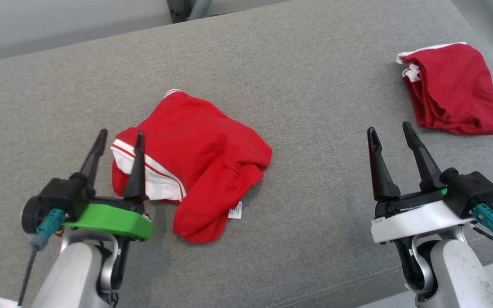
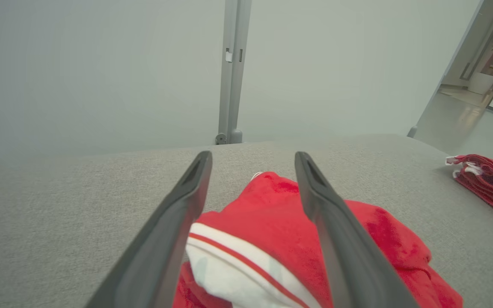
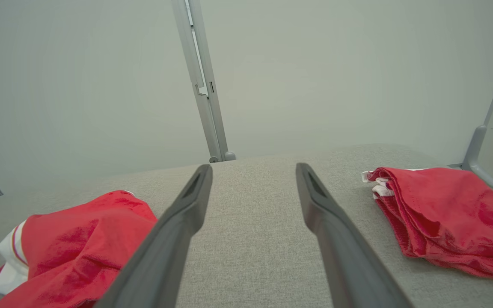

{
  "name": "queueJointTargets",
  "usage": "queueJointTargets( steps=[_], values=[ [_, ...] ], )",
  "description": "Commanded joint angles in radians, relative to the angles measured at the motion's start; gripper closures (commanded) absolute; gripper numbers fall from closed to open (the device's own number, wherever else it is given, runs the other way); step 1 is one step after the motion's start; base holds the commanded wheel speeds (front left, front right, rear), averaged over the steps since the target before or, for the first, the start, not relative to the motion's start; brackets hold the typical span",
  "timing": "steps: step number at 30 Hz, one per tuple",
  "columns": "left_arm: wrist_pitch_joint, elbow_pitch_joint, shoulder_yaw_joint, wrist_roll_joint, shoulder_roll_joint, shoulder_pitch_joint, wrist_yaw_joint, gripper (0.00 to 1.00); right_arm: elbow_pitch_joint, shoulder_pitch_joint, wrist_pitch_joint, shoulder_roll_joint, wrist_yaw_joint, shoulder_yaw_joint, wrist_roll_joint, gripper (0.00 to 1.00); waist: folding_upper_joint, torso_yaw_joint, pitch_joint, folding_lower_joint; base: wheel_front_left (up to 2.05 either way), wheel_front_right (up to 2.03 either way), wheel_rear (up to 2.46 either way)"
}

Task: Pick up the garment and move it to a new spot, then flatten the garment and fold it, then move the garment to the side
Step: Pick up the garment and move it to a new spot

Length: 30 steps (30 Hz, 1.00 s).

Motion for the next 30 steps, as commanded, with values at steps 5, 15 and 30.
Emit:
queueJointTargets(
  steps=[5, 15, 30],
  values=[
    [-0.02, -0.048, 0.123, -0.028, 0.081, 0.054, 0.044, 0.0, -0.007, 0.026, 0.023, -0.018, -0.001, -0.002, -0.011, 0.0, 0.0, 0.097, -0.067, 0.0, 0.0, 0.0, 0.0],
    [-0.008, -0.144, 0.196, -0.053, 0.157, 0.192, 0.063, 0.0, -0.002, 0.067, 0.053, -0.045, -0.002, 0.008, -0.005, 0.0, 0.0, 0.132, -0.124, 0.0, 0.0, 0.0, 0.0],
    [0.058, -0.267, 0.147, -0.044, 0.142, 0.344, 0.105, 0.0, -0.024, 0.141, 0.086, -0.067, -0.002, -0.003, 0.002, 0.0, 0.0, 0.137, -0.202, 0.0, 0.0, 0.0, 0.0]
  ],
)
